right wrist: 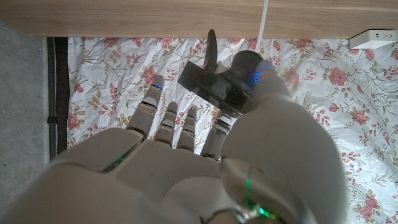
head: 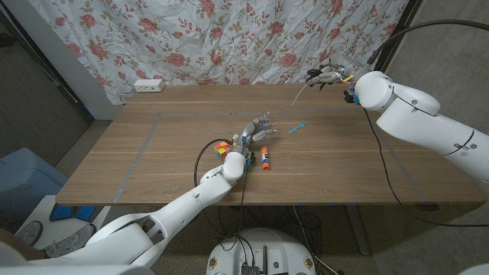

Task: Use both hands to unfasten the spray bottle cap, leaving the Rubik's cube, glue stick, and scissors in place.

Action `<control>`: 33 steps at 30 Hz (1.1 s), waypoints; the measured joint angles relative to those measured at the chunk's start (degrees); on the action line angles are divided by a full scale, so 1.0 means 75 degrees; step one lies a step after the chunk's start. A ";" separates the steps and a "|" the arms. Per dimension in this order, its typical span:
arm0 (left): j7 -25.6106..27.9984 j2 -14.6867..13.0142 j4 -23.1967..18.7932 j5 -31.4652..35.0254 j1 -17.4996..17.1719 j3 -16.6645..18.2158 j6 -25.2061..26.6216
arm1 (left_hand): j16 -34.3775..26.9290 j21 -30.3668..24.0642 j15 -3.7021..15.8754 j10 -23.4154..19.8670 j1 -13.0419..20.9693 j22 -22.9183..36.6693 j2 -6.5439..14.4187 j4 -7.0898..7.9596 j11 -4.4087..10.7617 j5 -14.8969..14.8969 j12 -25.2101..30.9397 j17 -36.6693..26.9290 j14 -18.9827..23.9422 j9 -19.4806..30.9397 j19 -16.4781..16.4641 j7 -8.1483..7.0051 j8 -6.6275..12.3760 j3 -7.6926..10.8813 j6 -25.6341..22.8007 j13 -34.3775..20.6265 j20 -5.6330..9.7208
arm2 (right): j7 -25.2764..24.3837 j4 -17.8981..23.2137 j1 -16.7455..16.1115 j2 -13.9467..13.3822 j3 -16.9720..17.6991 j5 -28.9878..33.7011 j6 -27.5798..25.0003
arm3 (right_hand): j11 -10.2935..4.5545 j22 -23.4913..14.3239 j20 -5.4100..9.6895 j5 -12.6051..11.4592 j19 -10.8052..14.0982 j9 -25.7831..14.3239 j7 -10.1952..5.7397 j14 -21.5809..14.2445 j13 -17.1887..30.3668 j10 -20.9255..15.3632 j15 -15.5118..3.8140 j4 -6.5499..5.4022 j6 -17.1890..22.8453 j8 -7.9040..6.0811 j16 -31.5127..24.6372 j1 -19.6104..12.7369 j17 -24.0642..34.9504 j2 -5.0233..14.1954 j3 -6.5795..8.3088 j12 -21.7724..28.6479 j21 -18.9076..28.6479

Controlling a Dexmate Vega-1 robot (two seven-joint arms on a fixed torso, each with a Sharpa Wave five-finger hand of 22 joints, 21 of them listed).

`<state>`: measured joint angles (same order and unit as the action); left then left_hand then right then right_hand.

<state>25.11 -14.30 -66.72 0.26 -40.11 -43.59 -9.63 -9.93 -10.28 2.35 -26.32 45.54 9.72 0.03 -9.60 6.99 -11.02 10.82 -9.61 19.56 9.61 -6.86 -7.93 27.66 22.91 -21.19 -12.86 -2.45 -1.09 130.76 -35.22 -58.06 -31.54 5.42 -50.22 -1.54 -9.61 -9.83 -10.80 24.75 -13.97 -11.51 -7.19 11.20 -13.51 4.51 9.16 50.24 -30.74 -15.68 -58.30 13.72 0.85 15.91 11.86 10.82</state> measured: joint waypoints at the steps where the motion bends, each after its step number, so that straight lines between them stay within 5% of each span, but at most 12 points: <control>1: 0.0000 -0.0001 0.0000 0.0000 0.0000 0.0001 0.0000 | 0.0000 0.0000 0.0016 0.0048 -0.0001 0.0000 0.0001 0.0000 -0.0053 0.0000 0.0000 0.0000 -0.0017 0.0000 0.0000 -0.0026 -0.0051 0.0000 0.0026 0.0030 0.0000 | -0.0002 -0.0014 0.0012 0.0008 -0.0011 -0.0007 0.0008 | 0.0002 0.0000 0.0000 0.0000 0.0000 0.0000 0.0000 0.0000 0.0000 -0.0002 0.0000 0.0000 0.0000 0.0000 0.0000 0.0000 0.0000 0.0000 0.0000 0.0000 0.0000; 5: -0.0086 -0.0007 0.0014 -0.0070 -0.0001 0.0005 -0.0007 | 0.0000 0.0001 -0.0004 0.0208 -0.0020 0.0000 0.0021 -0.0001 -0.0374 0.0000 0.0000 0.0000 -0.0108 0.0016 0.0014 -0.0108 -0.0270 0.0000 0.0108 0.0129 0.0014 | -0.0004 -0.0026 0.0023 0.0012 -0.0021 -0.0021 0.0036 | 0.0028 0.0000 0.0000 0.0000 0.0000 0.0006 0.0000 0.0000 0.0000 -0.0028 0.0000 0.0000 0.0000 0.0000 0.0000 0.0001 0.0000 0.0000 0.0000 0.0000 0.0000; 14: -0.0196 -0.0008 0.0097 -0.0151 0.0015 0.0010 -0.0100 | 0.0000 0.0002 -0.0239 0.0463 -0.0109 0.0014 0.0112 -0.0002 -0.0710 -0.0001 0.0000 0.0014 -0.0382 0.0020 0.0065 -0.0190 -0.0708 -0.0001 0.0190 0.0255 -0.0015 | -0.0005 -0.0100 0.0076 0.0047 -0.0056 -0.0041 0.0103 | 0.0028 0.0000 0.0000 -0.0037 0.0000 0.0047 0.0000 0.0000 0.0000 -0.0028 0.0000 0.0001 0.0000 0.0001 0.0000 0.0004 -0.0001 0.0002 -0.0001 0.0000 0.0000; 25: -0.0316 0.0012 0.0235 -0.0233 0.0062 0.0022 -0.0265 | 0.0000 0.0001 -0.0614 0.0593 -0.0209 -0.0020 0.0214 -0.0011 -0.1032 -0.0002 0.0000 0.0038 -0.0491 0.0019 0.0066 -0.0218 -0.1030 -0.0010 0.0218 0.0296 -0.0023 | 0.0021 -0.0201 0.0151 0.0100 -0.0118 -0.0045 0.0167 | -0.0014 0.0000 0.0000 -0.0037 0.0000 0.0045 0.0000 0.0000 0.0000 -0.0070 0.0000 0.0001 0.0000 0.0003 0.0000 0.0026 -0.0001 0.0022 -0.0001 0.0001 0.0000; 33: -0.0390 -0.0007 0.0267 -0.0277 0.0061 0.0043 -0.0366 | 0.0026 0.0002 -0.0639 0.0879 -0.0216 -0.0022 0.0223 -0.0011 -0.1123 -0.0005 -0.0031 0.0037 -0.0752 0.0019 0.0119 -0.0299 -0.1312 -0.0010 0.0299 0.0330 -0.0077 | 0.0049 -0.0245 0.0202 0.0146 -0.0164 -0.0044 0.0174 | -0.0014 0.0000 0.0000 -0.0037 0.0000 0.0046 -0.0002 0.0000 0.0000 -0.0069 0.0000 0.0001 -0.0002 -0.0002 0.0000 0.0055 -0.0001 0.0051 -0.0001 0.0001 0.0000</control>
<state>22.19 -14.35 -64.72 -1.82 -39.66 -43.27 -12.38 -9.74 -10.27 -2.45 -19.73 43.92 9.55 1.70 -9.68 -1.43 -11.06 10.58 -9.33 13.92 9.75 -5.97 -10.17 17.82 22.84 -18.94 -10.38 -3.03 -0.72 128.92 -33.71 -56.96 -32.77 5.09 -48.92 -1.64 -9.62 -9.83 -11.07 24.75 -13.62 -11.53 -7.18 11.20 -14.03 4.51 9.17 50.22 -30.75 -15.68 -57.89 13.71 1.23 15.91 11.87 10.82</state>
